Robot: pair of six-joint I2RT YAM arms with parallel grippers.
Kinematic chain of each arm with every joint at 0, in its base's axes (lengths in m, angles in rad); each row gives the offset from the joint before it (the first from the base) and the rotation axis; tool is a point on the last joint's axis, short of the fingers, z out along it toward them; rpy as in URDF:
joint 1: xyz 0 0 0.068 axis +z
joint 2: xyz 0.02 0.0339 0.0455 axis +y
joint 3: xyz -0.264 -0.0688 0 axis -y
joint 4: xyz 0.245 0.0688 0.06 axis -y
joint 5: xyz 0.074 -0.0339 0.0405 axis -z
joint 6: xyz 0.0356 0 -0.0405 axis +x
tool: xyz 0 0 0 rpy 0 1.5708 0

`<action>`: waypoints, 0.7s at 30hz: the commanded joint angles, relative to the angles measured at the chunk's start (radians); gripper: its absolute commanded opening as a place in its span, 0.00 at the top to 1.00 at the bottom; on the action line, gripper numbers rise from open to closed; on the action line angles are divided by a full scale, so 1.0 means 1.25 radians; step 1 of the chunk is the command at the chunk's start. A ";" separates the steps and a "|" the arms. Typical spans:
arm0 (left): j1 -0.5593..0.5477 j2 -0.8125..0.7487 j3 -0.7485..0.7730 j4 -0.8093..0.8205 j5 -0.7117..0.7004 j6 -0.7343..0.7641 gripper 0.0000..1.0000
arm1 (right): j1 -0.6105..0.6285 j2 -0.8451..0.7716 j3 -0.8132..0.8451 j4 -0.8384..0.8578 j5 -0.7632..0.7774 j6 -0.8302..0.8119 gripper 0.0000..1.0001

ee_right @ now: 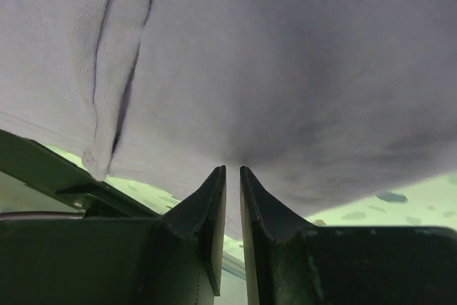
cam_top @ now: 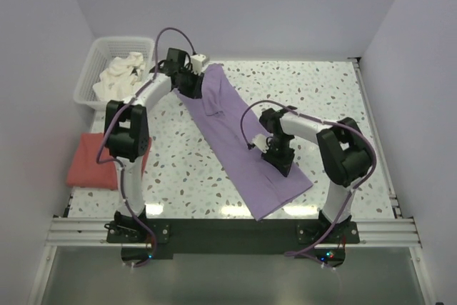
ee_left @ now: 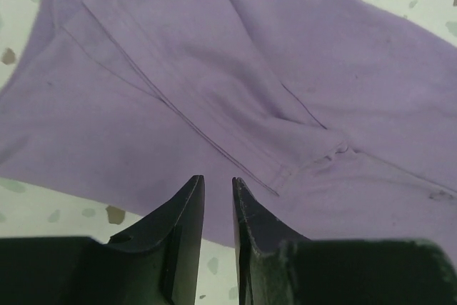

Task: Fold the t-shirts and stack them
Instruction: Fold the tshirt

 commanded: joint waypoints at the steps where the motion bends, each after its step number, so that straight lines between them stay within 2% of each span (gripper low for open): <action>1: -0.016 0.021 -0.011 -0.032 -0.012 -0.025 0.73 | 0.033 0.013 -0.028 0.018 0.010 -0.005 0.83; 7: -0.052 0.095 0.009 -0.070 -0.085 -0.022 0.73 | 0.126 0.008 -0.046 -0.001 -0.081 0.016 0.82; 11: -0.064 0.212 0.093 -0.097 -0.090 -0.006 0.76 | 0.183 0.003 -0.018 -0.027 -0.175 0.027 0.81; 13: -0.075 0.255 0.147 -0.104 -0.076 0.011 0.76 | 0.216 0.003 0.012 -0.030 -0.237 0.043 0.78; 17: -0.089 0.374 0.369 -0.118 -0.011 0.017 0.76 | 0.235 0.006 0.084 -0.050 -0.342 0.063 0.73; 21: -0.101 0.368 0.406 -0.027 0.056 0.026 0.73 | 0.220 -0.036 0.134 -0.048 -0.376 0.074 0.72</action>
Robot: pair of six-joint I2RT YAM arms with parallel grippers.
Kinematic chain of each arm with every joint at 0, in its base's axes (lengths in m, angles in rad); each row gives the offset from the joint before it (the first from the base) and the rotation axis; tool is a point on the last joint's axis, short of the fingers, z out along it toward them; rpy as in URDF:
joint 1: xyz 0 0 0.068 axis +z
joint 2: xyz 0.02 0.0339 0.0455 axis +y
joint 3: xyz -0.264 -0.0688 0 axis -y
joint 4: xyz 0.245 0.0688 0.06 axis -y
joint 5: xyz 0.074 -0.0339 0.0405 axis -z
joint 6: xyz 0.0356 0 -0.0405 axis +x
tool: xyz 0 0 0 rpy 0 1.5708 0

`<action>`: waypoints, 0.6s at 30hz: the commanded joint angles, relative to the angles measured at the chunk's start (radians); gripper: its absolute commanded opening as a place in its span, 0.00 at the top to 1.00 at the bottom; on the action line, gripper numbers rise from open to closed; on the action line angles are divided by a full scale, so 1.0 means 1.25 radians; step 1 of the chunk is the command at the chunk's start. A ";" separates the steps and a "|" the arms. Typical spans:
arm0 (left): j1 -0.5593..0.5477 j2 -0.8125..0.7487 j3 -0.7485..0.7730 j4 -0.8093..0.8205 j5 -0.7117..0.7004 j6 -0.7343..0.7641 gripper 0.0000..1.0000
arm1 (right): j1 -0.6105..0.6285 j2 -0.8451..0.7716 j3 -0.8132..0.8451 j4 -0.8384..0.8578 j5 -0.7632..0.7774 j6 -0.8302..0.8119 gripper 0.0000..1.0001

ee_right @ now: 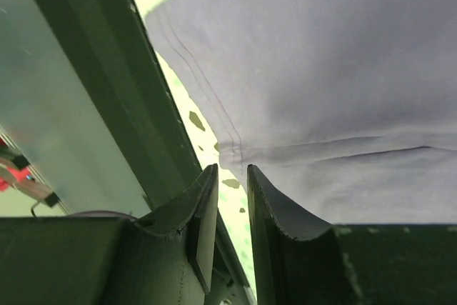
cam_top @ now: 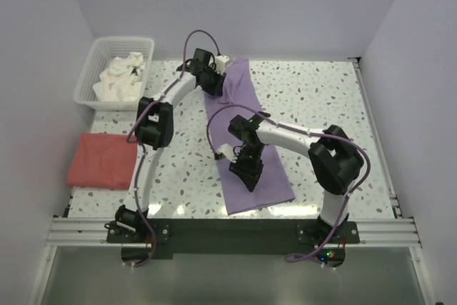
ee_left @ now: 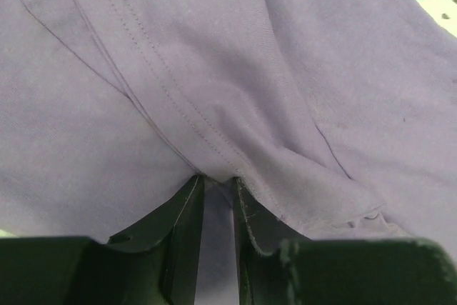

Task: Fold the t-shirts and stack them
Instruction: Fold the tshirt

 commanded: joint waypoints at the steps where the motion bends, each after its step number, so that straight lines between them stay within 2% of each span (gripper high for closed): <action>1: -0.021 0.018 0.025 0.049 0.068 0.017 0.72 | -0.026 -0.060 0.052 0.003 -0.086 0.026 0.72; 5: -0.008 -0.083 -0.051 0.180 0.076 -0.012 0.69 | -0.109 -0.079 0.087 0.028 -0.101 0.047 0.73; 8: 0.014 -0.150 -0.083 0.223 0.081 -0.041 0.66 | -0.143 -0.079 0.078 0.038 0.024 0.012 0.75; 10: 0.027 -0.185 -0.079 0.212 0.081 -0.046 0.64 | -0.143 -0.070 0.051 0.033 0.094 -0.035 0.78; 18: 0.042 -0.257 -0.132 0.092 0.092 -0.012 0.57 | -0.125 0.002 -0.042 0.076 0.176 -0.055 0.84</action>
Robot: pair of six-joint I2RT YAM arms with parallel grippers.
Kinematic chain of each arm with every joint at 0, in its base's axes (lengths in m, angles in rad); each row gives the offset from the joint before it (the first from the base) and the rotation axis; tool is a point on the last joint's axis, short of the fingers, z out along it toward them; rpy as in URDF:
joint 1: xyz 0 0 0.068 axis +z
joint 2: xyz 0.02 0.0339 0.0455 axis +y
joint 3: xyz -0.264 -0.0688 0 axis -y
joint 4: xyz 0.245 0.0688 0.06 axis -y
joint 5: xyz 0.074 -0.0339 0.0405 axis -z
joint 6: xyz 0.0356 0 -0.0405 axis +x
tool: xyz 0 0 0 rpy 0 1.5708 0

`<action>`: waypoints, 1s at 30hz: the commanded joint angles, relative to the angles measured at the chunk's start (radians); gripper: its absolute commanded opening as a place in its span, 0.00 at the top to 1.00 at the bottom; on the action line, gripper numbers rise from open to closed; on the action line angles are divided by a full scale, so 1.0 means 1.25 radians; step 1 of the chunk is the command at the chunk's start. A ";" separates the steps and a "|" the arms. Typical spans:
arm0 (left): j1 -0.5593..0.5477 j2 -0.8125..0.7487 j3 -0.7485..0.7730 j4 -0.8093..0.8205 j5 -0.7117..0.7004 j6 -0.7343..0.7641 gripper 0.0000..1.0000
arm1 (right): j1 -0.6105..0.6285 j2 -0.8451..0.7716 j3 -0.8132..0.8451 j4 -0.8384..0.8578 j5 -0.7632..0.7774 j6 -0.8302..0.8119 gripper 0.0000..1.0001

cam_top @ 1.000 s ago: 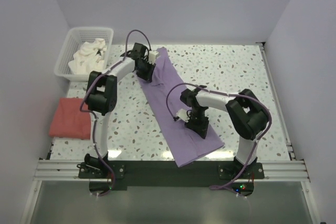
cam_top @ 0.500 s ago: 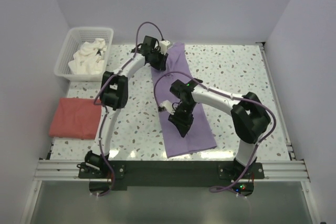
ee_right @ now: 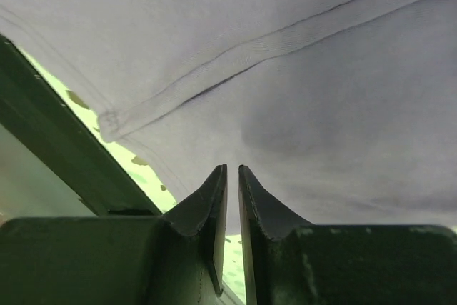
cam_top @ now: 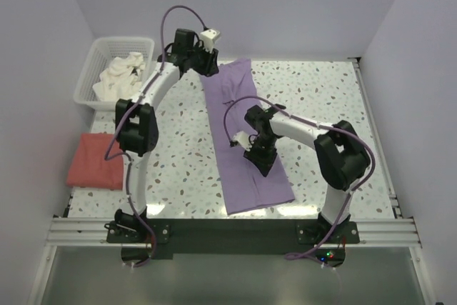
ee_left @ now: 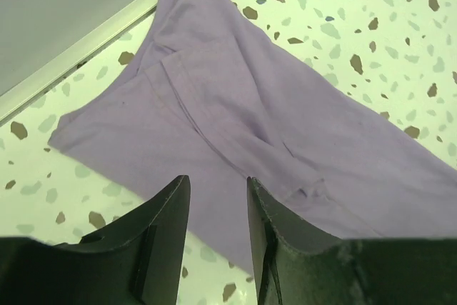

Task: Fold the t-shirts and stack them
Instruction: Fold the tshirt

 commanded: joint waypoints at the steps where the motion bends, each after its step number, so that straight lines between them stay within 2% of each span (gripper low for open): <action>1: 0.008 -0.074 -0.068 -0.028 0.030 0.010 0.57 | 0.024 0.034 -0.041 0.042 0.061 -0.020 0.84; 13: 0.021 -0.203 -0.346 -0.028 0.087 0.001 0.57 | 0.154 0.105 -0.026 0.156 -0.117 0.121 0.83; 17: 0.026 -0.261 -0.409 -0.036 0.100 0.030 0.56 | 0.152 0.070 0.010 0.137 -0.093 0.124 0.80; 20: 0.045 -0.331 -0.453 -0.045 0.144 0.069 0.53 | 0.146 -0.038 0.016 0.117 -0.062 0.105 0.68; 23: 0.060 -0.444 -0.528 -0.043 0.178 0.143 0.50 | 0.145 -0.179 0.011 0.116 -0.024 0.068 0.61; 24: 0.061 -0.479 -0.556 -0.040 0.181 0.164 0.50 | 0.145 -0.223 0.002 0.133 0.005 0.043 0.52; 27: 0.058 -0.631 -0.693 -0.039 0.227 0.262 0.48 | 0.144 -0.388 -0.072 0.180 0.040 -0.037 0.37; 28: 0.056 -0.711 -0.768 -0.039 0.235 0.289 0.48 | 0.145 -0.426 -0.098 0.188 0.047 -0.062 0.34; 30: 0.045 -0.790 -0.878 -0.063 0.264 0.394 0.47 | 0.145 -0.534 -0.188 0.198 0.054 -0.135 0.31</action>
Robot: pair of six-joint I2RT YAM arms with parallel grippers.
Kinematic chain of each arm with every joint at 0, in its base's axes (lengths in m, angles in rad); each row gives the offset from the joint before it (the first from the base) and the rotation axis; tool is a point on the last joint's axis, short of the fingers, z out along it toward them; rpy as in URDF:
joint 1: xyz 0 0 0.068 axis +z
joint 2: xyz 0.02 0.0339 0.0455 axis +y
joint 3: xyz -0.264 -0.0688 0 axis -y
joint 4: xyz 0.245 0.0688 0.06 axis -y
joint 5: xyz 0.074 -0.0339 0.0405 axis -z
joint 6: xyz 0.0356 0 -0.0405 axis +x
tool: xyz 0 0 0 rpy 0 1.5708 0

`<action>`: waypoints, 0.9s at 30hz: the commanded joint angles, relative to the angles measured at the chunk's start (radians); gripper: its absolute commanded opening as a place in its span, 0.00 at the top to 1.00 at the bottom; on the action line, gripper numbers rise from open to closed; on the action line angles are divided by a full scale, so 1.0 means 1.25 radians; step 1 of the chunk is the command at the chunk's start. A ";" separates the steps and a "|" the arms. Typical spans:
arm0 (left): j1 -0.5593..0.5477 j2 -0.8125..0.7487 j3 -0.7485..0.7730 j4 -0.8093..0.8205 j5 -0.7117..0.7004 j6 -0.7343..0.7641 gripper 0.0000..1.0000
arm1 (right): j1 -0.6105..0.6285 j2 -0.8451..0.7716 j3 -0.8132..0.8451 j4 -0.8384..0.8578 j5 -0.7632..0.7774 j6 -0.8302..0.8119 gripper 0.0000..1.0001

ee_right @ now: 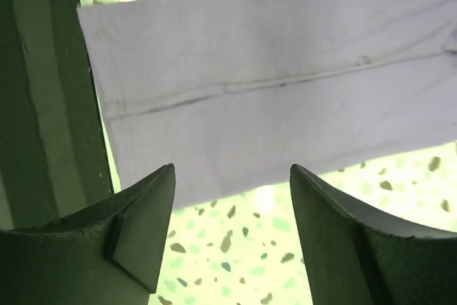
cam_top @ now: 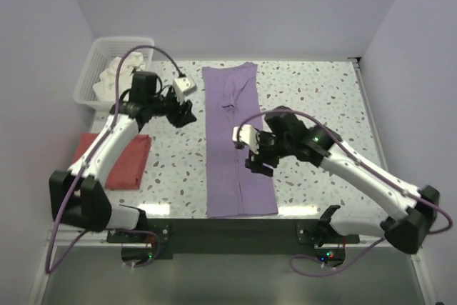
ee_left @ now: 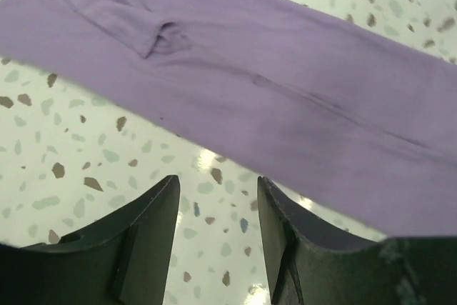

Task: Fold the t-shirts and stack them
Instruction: Fold the tshirt

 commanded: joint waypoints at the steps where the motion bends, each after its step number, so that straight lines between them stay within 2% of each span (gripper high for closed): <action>1: -0.016 -0.193 -0.186 -0.063 0.105 0.233 0.47 | 0.001 -0.121 -0.131 0.005 0.041 -0.150 0.31; 2: -0.023 -0.233 -0.225 -0.108 0.131 0.330 0.46 | 0.001 -0.175 -0.183 -0.005 0.034 -0.175 0.30; 5: -0.098 -0.409 -0.387 -0.157 0.129 0.450 0.44 | 0.002 -0.246 -0.277 -0.056 -0.026 -0.277 0.30; 7: -0.184 -0.518 -0.498 -0.121 0.099 0.451 0.42 | 0.004 -0.295 -0.319 -0.067 -0.063 -0.334 0.30; 10: -0.321 -0.565 -0.583 -0.049 0.053 0.399 0.41 | 0.013 -0.294 -0.378 -0.056 -0.079 -0.391 0.29; 11: -0.395 -0.560 -0.594 -0.025 0.010 0.367 0.41 | 0.020 -0.284 -0.398 -0.052 -0.084 -0.406 0.30; 14: -0.492 -0.504 -0.615 0.065 -0.063 0.308 0.41 | 0.025 -0.241 -0.427 -0.053 -0.096 -0.482 0.31; 15: -0.543 -0.484 -0.618 0.080 -0.073 0.302 0.41 | 0.024 -0.235 -0.433 -0.049 -0.101 -0.516 0.31; 18: -0.620 -0.414 -0.629 0.136 -0.114 0.293 0.41 | 0.030 -0.231 -0.457 -0.045 -0.109 -0.568 0.33; 27: -0.707 -0.329 -0.655 0.200 -0.174 0.342 0.43 | 0.086 -0.188 -0.504 0.035 -0.099 -0.578 0.39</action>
